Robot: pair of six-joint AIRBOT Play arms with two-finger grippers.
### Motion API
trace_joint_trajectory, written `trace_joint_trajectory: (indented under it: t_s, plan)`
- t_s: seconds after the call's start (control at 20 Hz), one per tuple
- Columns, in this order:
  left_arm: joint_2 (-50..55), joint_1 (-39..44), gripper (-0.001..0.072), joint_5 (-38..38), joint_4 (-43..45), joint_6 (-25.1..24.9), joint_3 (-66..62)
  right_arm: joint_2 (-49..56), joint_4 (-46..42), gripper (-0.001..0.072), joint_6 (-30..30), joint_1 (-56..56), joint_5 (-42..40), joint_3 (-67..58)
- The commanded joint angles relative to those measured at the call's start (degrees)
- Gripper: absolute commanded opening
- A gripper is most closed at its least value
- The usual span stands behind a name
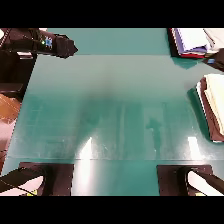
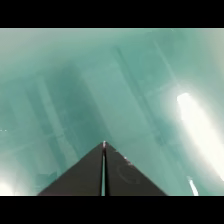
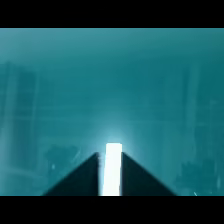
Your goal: Fold the shirts.
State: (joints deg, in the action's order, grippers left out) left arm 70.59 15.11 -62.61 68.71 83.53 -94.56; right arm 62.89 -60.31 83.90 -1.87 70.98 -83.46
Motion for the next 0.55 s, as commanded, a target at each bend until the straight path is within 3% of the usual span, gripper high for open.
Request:
trace_joint_trajectory:
  t_s: [0.0,0.5]
  plan:
    - [0.0,0.02,0.0025,0.07,0.0,0.04,-0.02,-0.02,0.24,0.0024,-0.02,9.38,-3.58,-0.37]
    - [0.0,0.02,0.0025,0.07,-0.11,0.04,-0.02,-0.02,0.26,0.0024,-0.02,10.6,-3.13,-0.37]
